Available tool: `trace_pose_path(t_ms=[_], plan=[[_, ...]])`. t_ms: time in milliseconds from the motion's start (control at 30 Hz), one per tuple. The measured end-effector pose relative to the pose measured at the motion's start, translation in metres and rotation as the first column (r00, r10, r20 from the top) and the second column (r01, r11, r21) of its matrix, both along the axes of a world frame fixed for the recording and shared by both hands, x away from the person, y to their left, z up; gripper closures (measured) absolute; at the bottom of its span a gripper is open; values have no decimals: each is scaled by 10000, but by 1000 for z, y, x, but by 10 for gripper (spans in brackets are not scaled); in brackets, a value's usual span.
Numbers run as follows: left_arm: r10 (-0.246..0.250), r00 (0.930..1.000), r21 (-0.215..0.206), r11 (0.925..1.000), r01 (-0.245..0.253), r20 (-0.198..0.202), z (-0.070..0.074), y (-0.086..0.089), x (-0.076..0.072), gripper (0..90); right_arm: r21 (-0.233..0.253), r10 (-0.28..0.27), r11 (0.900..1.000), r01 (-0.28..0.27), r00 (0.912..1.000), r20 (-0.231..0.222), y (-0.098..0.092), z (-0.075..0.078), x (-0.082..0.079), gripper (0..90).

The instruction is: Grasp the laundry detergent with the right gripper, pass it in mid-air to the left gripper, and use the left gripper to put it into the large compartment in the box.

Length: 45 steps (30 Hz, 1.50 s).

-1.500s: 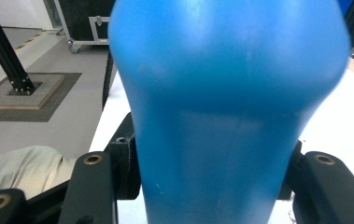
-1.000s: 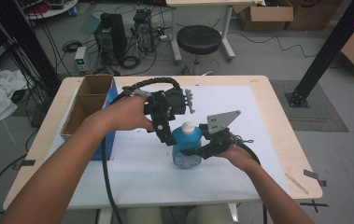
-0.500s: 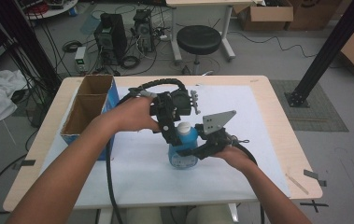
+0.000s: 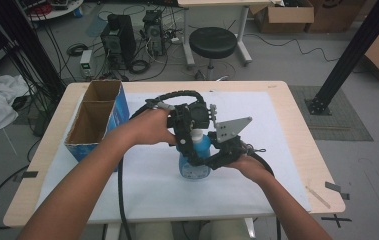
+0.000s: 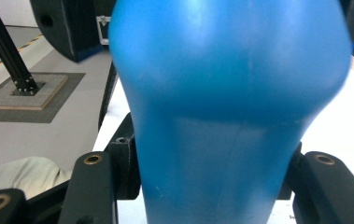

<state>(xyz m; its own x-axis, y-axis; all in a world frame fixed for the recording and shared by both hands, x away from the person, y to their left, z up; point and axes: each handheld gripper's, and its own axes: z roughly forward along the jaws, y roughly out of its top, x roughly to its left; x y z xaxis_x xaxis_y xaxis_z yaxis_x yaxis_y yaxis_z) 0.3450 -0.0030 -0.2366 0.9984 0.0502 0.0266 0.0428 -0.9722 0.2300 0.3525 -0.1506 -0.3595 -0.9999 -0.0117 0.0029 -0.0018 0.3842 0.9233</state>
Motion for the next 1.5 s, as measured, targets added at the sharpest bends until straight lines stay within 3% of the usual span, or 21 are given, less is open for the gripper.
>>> trace_pose_path(t_ms=[500,1500], plan=[[-94,10000,174,9998,94,-25,-9,-4,2,217,57,1,10000,-1,10000,-5,0,2,0,441],[-172,9998,74,9998,172,-32,-9,-4,1,313,14,56,10000,-56,10000,-37,1,1,-2,441]])
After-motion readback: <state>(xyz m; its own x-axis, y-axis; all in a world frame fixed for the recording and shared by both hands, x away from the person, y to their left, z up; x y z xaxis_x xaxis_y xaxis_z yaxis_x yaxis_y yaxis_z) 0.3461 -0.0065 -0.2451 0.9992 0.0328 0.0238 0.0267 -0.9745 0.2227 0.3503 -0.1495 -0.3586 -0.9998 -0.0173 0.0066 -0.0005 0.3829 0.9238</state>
